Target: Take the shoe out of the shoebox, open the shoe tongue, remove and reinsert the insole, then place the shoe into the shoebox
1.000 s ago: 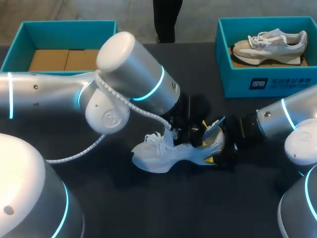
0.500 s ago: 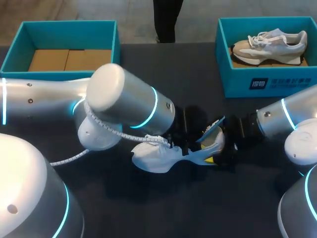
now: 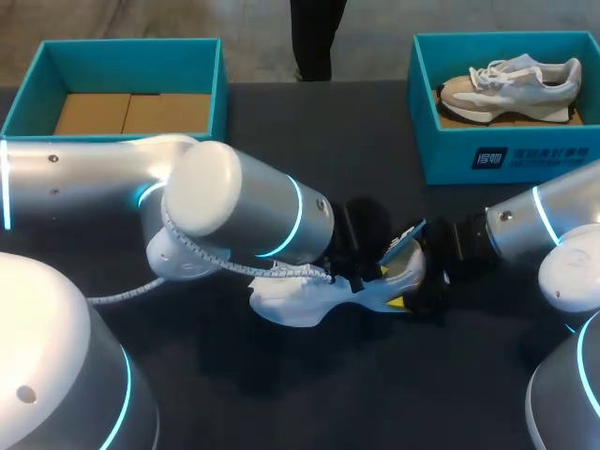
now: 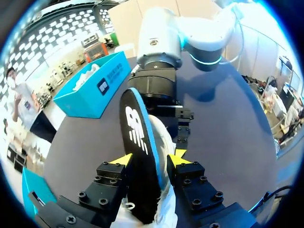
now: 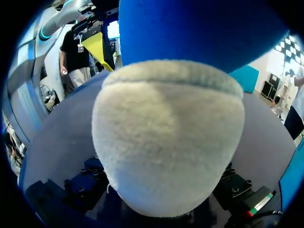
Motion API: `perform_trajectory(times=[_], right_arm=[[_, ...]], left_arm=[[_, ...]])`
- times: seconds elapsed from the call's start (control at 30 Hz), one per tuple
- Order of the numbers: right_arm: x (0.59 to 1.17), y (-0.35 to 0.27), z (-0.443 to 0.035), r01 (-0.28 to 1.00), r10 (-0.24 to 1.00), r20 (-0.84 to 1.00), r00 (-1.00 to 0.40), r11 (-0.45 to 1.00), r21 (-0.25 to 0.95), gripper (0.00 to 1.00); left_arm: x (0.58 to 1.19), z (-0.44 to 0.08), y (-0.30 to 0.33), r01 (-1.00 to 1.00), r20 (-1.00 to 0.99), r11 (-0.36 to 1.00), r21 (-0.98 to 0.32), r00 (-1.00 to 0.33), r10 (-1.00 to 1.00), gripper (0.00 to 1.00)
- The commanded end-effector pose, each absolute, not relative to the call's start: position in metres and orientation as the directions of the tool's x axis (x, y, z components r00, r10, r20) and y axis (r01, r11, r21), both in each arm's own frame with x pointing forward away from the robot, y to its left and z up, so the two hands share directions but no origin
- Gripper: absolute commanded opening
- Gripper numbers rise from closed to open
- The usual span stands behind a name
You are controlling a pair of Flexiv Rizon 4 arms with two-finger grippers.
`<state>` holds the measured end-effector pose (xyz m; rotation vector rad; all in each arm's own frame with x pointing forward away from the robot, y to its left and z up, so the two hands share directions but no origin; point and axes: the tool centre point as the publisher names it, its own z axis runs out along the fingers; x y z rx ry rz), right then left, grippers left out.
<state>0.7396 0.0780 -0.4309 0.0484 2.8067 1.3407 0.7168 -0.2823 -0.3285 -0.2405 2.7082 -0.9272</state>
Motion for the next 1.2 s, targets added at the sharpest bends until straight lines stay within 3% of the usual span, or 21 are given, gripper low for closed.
perform_trajectory(times=[0.03, 0.53, 0.87, 1.07, 1.2], right_arm=[[0.740, 0.081, -0.439, 0.015, 0.042, -0.014, -0.999, 0.631, 0.776, 0.00], [0.740, 0.081, -0.439, 0.015, 0.042, -0.014, -0.999, 0.631, 0.776, 0.00], [0.740, 0.081, -0.439, 0.015, 0.042, -0.014, -0.999, 0.631, 0.776, 0.00], [0.740, 0.081, -0.439, 0.015, 0.042, -0.014, -0.999, 0.631, 0.776, 0.00], [0.740, 0.081, -0.439, 0.015, 0.042, -0.014, -0.999, 0.631, 0.776, 0.00]], left_arm=[[0.712, -0.326, -0.281, -0.094, -0.219, 0.777, -0.623, -0.932, -0.288, 0.44], [0.709, -0.326, -0.285, -0.143, -0.301, 0.795, -0.589, -0.875, -0.380, 0.51], [0.716, -0.339, -0.284, -0.172, -0.306, 0.791, -0.587, -0.858, -0.413, 0.50], [0.721, -0.340, -0.283, -0.181, -0.303, 0.784, -0.594, -0.852, -0.426, 0.46], [0.724, -0.342, -0.285, -0.182, -0.296, 0.780, -0.598, -0.855, -0.427, 0.37]])
